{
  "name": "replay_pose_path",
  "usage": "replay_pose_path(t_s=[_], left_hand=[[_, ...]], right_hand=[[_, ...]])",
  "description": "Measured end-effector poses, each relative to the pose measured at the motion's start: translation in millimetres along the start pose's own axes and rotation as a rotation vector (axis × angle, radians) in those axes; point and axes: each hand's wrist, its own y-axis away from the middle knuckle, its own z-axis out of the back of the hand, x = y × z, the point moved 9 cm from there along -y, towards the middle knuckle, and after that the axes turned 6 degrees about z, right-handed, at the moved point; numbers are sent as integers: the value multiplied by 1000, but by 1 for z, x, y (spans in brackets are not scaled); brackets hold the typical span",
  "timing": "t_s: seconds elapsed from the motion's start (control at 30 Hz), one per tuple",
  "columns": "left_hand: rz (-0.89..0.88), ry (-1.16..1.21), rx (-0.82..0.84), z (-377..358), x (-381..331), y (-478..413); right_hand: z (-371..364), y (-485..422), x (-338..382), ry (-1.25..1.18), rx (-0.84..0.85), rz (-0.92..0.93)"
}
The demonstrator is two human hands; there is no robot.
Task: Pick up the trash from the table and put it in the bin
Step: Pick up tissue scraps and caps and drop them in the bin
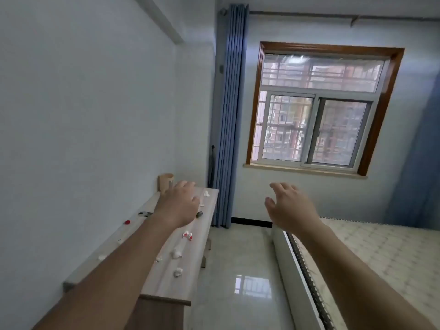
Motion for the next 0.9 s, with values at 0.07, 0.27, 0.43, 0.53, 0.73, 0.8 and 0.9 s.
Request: replay_pose_path(t_s=[0.07, 0.27, 0.43, 0.53, 0.73, 0.8, 0.9], left_hand=[[-5, -1, -19, -10, 6, -20], [-64, 3, 29, -55, 3, -78], [-72, -31, 47, -86, -2, -120], [-52, -60, 53, -109, -6, -145], [26, -102, 69, -159, -25, -194], [57, -126, 56, -171, -34, -211], [114, -139, 41, -187, -46, -229]], right_hand=[[-13, -17, 0, 6, -18, -9], [-62, -64, -18, 32, 10, -54], [-95, -103, -53, 32, 17, -68], [-116, -129, -75, 34, 20, -52], [-161, -183, -125, -14, 52, 34], [-173, -204, -144, -33, 45, 70], [-192, -234, -165, -62, 62, 128]])
